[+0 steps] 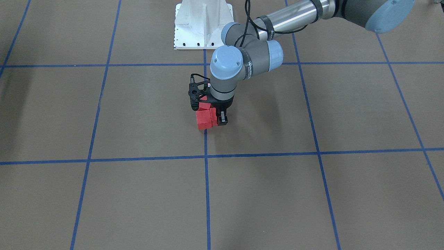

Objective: Form red blocks into L shape at center
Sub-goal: 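Lower the cube beside the farther cube of the column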

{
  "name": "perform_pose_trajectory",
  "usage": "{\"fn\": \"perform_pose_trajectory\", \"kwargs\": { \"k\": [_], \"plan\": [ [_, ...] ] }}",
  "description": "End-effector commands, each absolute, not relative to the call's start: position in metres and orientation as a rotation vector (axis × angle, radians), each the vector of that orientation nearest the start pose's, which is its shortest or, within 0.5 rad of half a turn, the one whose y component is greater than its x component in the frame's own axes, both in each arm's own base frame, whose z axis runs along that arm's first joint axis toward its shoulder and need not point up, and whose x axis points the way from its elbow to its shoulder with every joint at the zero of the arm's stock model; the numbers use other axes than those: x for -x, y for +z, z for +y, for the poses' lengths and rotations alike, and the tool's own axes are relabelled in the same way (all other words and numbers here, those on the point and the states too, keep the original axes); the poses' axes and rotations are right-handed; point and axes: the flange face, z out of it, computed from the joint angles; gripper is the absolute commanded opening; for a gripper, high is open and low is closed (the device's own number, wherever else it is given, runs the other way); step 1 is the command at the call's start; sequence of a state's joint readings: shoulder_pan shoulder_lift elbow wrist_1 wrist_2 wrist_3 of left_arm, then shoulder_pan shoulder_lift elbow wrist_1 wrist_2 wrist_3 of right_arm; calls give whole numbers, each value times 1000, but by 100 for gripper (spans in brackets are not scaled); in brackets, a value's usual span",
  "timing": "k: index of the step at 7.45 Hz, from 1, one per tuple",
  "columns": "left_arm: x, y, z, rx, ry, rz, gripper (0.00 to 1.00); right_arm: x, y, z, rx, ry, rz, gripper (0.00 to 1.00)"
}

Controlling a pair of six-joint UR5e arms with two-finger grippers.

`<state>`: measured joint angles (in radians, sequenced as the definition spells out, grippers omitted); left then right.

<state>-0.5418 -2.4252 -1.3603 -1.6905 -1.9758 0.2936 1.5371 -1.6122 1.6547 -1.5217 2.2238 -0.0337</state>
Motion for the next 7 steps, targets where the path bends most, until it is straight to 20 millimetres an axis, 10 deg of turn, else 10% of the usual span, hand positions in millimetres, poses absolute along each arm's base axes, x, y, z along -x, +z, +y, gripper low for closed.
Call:
{"fn": "perform_pose_trajectory", "kwargs": {
  "k": [1, 6, 7],
  "plan": [
    [-611, 204, -478, -617, 1389, 689, 35, -56, 640, -483, -89, -95, -653, 99],
    [-613, 202, -474, -623, 1392, 694, 99, -56, 640, -483, -89, -95, -653, 99],
    [-613, 202, -474, -622, 1391, 694, 100, -56, 640, -483, -89, -95, -653, 99]
  ]
}}
